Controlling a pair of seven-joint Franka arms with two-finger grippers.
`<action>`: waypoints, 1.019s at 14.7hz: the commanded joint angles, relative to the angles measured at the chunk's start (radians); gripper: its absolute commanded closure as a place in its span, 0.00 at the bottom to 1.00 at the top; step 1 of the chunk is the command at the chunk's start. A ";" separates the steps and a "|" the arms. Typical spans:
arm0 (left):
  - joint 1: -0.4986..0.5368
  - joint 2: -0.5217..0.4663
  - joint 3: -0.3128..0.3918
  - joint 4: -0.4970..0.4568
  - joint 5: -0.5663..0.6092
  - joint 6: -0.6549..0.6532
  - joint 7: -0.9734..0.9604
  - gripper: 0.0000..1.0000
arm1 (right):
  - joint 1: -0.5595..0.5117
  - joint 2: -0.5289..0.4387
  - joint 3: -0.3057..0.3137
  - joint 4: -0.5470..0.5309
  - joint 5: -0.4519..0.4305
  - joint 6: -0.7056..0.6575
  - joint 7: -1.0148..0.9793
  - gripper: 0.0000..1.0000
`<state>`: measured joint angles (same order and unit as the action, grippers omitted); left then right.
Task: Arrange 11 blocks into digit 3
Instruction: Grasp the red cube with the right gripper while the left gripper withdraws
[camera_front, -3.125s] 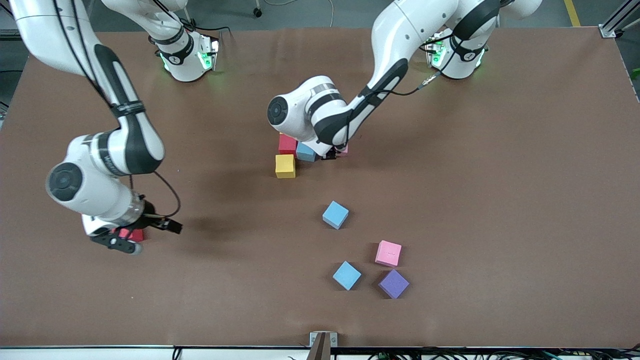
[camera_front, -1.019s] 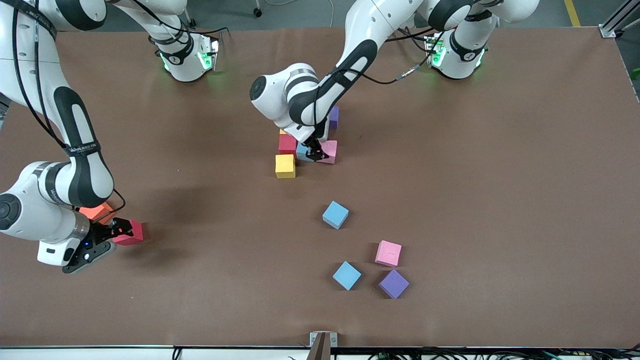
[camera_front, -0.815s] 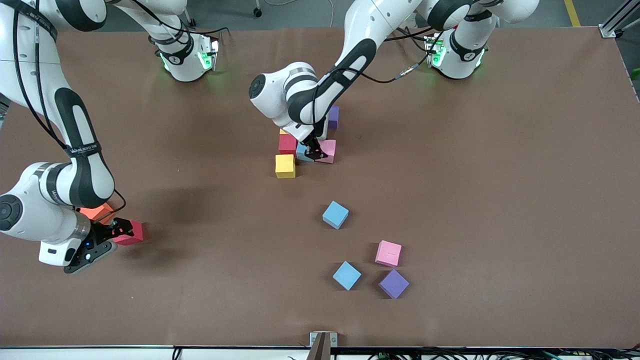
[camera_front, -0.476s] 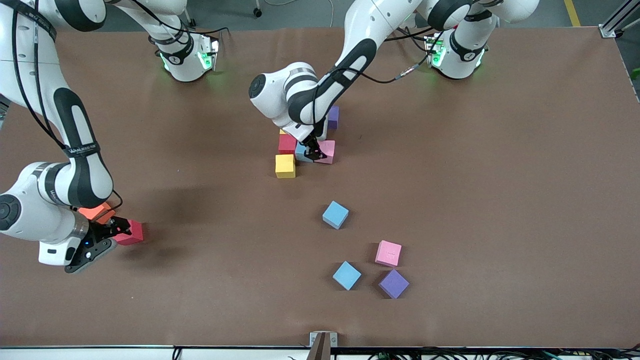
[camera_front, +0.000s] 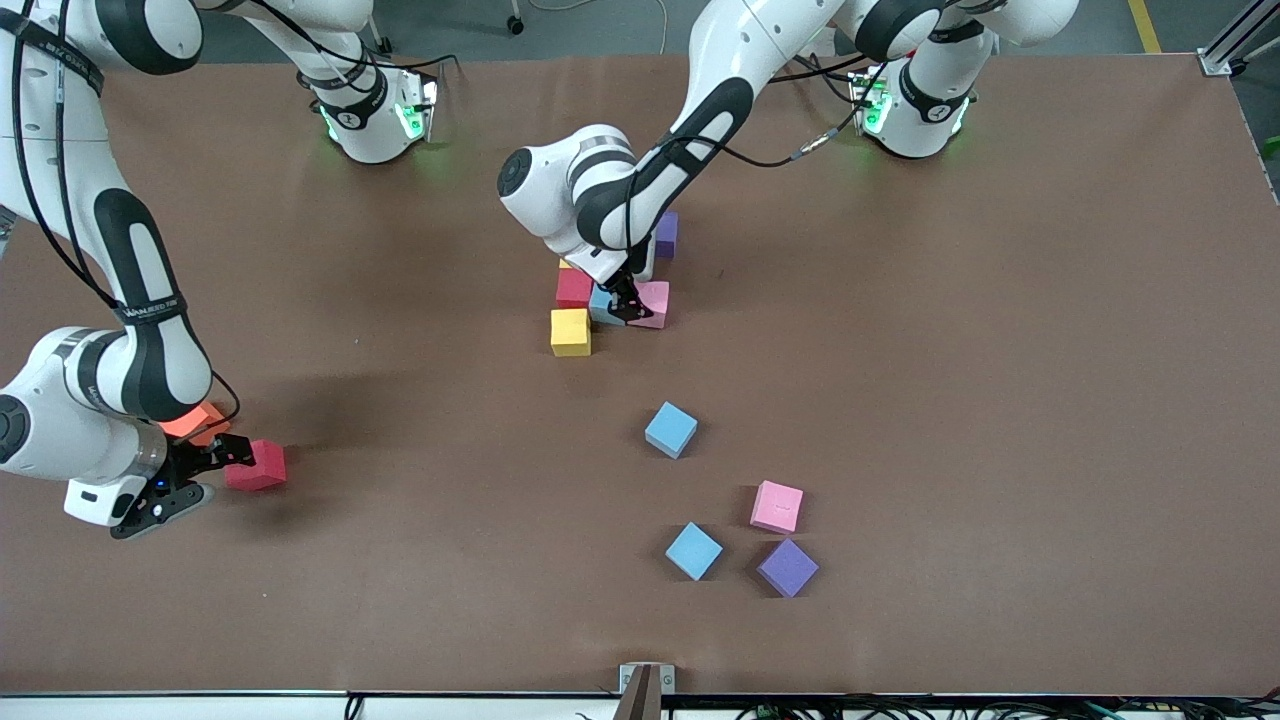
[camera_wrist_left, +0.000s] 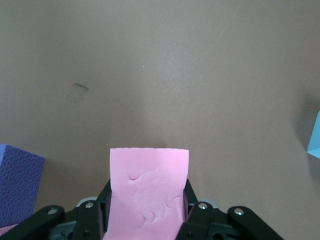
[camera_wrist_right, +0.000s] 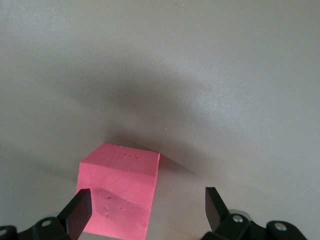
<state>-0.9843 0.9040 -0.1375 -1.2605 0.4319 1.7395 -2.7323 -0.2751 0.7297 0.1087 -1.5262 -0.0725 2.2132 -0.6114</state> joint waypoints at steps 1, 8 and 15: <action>-0.016 0.024 0.007 0.015 0.013 0.006 -0.078 0.96 | -0.009 -0.007 0.012 -0.006 -0.001 -0.017 0.029 0.00; -0.011 0.024 0.009 0.013 0.014 0.015 -0.075 0.55 | -0.010 0.000 0.012 -0.008 -0.006 -0.015 0.025 0.00; -0.002 -0.056 -0.007 0.013 -0.002 -0.023 -0.044 0.00 | -0.009 0.007 0.016 -0.002 0.000 -0.052 0.025 0.00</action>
<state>-0.9846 0.9014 -0.1341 -1.2343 0.4319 1.7466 -2.7297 -0.2750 0.7372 0.1113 -1.5263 -0.0725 2.1886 -0.5981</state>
